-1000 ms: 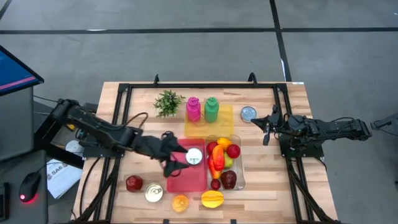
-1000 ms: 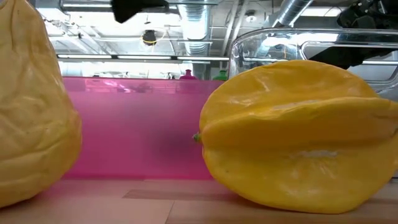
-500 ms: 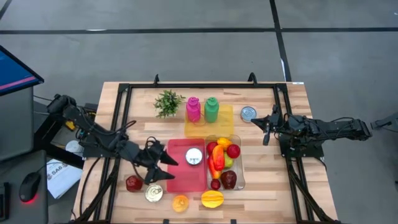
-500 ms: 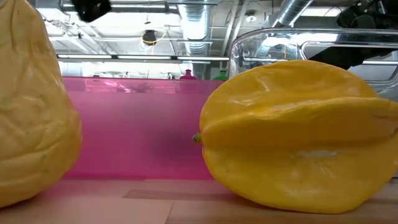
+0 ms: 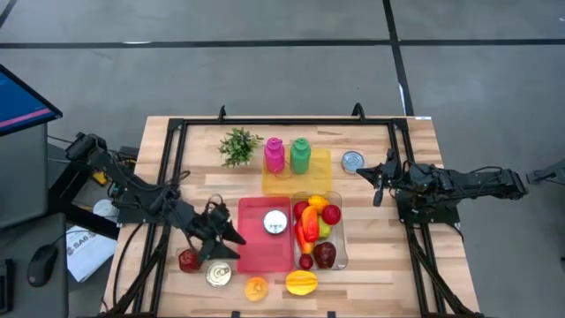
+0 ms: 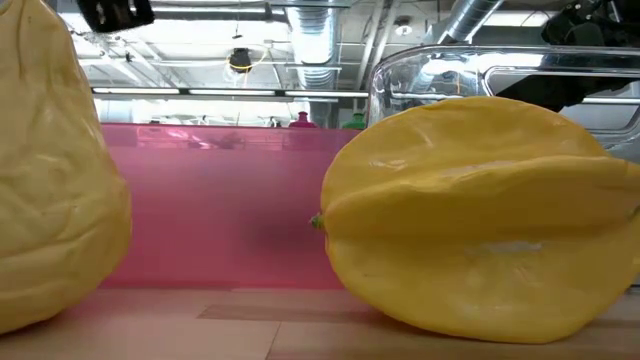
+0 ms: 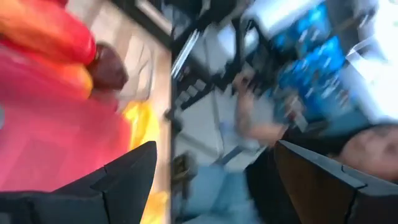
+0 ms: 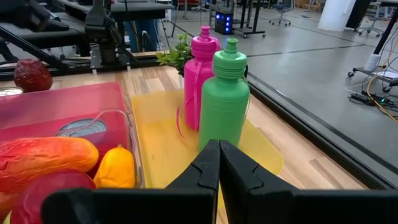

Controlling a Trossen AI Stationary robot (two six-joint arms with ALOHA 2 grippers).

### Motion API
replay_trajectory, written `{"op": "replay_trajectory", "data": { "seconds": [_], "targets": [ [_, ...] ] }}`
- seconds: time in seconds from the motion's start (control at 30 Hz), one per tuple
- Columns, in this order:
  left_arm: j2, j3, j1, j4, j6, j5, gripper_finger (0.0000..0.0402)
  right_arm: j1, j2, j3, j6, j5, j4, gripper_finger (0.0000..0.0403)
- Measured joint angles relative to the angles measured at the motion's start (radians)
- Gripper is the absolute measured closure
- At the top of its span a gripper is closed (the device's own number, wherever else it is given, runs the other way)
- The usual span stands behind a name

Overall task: Pick & Place Food Item
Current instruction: Put the dark red apple into the transparent bin

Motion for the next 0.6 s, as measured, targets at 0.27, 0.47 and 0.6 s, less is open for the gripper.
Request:
{"op": "replay_trajectory", "data": {
  "seconds": [0.27,0.47,0.6],
  "targets": [
    [-0.122,0.002,0.146,0.045,0.164,-0.009,0.0086,0.000,0.000,0.000,-0.006,0.000,0.043,0.0401],
    [-0.116,0.003,0.225,0.326,0.651,0.025,0.0087,0.000,0.000,0.000,-0.006,0.000,0.049,0.0401],
    [-0.044,0.004,0.220,0.452,0.813,0.062,0.0087,0.000,0.000,0.000,0.013,0.001,0.053,0.0401]
  ]
}}
